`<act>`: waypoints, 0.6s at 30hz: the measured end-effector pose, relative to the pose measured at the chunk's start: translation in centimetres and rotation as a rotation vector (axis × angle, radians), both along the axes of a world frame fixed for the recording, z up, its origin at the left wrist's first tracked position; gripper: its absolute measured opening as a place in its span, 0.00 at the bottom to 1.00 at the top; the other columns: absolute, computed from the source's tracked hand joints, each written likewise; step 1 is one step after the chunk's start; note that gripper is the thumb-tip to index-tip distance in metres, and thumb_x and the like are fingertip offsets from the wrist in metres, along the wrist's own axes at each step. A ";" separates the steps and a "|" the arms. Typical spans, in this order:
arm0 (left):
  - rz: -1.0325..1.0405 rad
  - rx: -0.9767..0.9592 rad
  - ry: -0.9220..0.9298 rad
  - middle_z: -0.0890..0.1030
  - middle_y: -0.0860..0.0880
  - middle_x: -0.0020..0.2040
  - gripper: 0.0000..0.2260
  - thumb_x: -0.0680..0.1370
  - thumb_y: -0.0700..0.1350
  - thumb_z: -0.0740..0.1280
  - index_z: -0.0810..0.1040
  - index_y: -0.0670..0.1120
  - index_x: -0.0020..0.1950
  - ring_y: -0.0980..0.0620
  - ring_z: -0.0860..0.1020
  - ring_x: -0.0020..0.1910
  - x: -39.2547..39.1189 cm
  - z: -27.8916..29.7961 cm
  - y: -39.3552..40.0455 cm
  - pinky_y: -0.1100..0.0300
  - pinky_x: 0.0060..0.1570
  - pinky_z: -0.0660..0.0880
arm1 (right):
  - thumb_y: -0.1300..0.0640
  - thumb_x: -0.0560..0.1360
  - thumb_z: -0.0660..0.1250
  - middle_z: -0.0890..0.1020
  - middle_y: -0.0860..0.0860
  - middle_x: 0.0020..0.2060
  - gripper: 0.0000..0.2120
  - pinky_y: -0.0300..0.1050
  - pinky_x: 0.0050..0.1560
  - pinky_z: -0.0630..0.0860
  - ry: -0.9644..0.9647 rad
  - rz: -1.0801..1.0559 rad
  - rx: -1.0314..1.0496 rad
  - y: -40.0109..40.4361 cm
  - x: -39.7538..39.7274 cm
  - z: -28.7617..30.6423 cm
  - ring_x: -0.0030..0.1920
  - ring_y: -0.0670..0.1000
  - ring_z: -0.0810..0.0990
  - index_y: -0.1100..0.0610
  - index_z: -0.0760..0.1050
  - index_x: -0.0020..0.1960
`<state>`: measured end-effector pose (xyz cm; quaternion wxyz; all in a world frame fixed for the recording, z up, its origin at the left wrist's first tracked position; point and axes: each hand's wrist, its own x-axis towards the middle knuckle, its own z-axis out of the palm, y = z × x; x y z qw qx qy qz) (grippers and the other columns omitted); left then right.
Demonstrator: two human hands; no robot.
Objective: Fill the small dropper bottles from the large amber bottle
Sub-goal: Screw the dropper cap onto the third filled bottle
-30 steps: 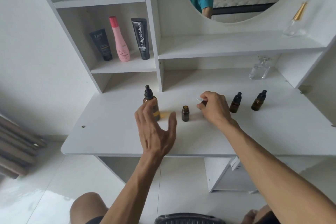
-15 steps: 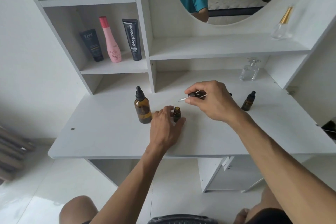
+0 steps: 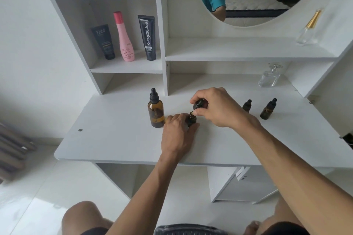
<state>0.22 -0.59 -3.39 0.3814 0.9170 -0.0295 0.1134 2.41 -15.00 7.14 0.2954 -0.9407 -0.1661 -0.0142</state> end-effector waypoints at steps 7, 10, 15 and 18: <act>-0.015 -0.032 0.000 0.83 0.47 0.51 0.11 0.79 0.54 0.69 0.81 0.47 0.54 0.44 0.74 0.52 -0.1 0.1 0.2 0.49 0.51 0.73 | 0.61 0.70 0.78 0.84 0.49 0.42 0.14 0.31 0.40 0.72 0.066 -0.001 0.006 0.7 0.4 -1.6 0.37 0.42 0.79 0.53 0.82 0.54; -0.010 -0.035 -0.008 0.83 0.45 0.50 0.11 0.80 0.54 0.68 0.81 0.47 0.52 0.43 0.74 0.51 -0.2 0.1 0.1 0.48 0.50 0.73 | 0.60 0.70 0.78 0.84 0.48 0.43 0.15 0.29 0.40 0.71 0.058 0.009 0.009 0.8 0.5 -2.2 0.40 0.45 0.79 0.53 0.82 0.55; -0.004 -0.035 -0.003 0.82 0.46 0.48 0.11 0.80 0.55 0.67 0.80 0.47 0.49 0.43 0.74 0.49 -0.2 0.2 0.1 0.48 0.49 0.73 | 0.61 0.70 0.77 0.84 0.44 0.46 0.16 0.38 0.46 0.76 0.066 0.054 0.052 0.4 0.7 -2.6 0.48 0.48 0.80 0.50 0.82 0.56; 0.002 -0.033 0.004 0.82 0.47 0.50 0.11 0.79 0.55 0.69 0.81 0.48 0.52 0.45 0.74 0.51 -0.2 0.1 0.1 0.51 0.49 0.72 | 0.62 0.72 0.74 0.84 0.42 0.47 0.14 0.42 0.50 0.79 0.060 0.062 0.071 0.3 0.8 -2.7 0.48 0.46 0.81 0.49 0.82 0.55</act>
